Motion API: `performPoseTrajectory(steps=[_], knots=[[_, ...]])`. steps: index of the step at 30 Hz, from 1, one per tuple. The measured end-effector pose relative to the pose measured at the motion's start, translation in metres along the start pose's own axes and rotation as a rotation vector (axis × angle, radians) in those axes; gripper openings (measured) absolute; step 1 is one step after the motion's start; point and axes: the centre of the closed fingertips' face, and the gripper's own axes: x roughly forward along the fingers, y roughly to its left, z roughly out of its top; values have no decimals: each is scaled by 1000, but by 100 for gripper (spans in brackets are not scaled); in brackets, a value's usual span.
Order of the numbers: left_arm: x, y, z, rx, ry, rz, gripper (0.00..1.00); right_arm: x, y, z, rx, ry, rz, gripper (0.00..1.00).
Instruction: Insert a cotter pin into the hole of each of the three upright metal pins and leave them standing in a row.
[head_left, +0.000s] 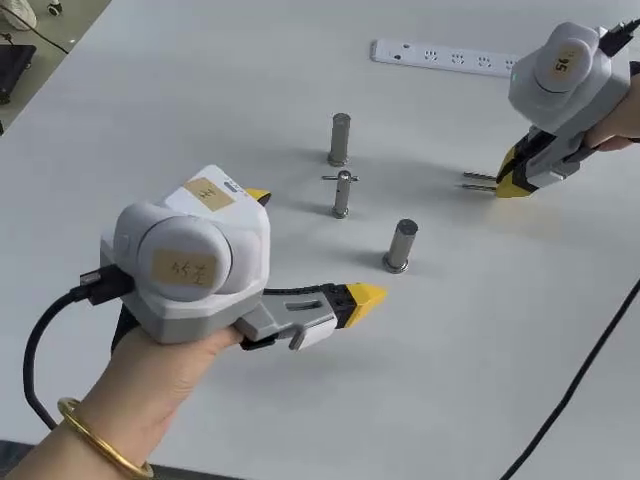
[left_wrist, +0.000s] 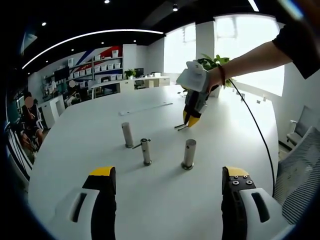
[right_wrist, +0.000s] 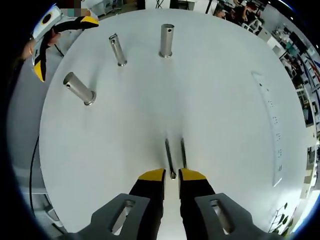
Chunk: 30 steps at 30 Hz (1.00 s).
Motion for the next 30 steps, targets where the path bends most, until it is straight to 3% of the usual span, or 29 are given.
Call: performPoseTrajectory(steps=[10,24,30], knots=[[0,1,0,-8,-1,-3,85,5,-4,-3,-10,10,33,1],[-1,-1,1,-8,-4,-14,83,8,-10,-4,14,15,13,0],[-2,-1,-1,-6,8,-15,82,8,-8,-4,-29,35,-6,0]])
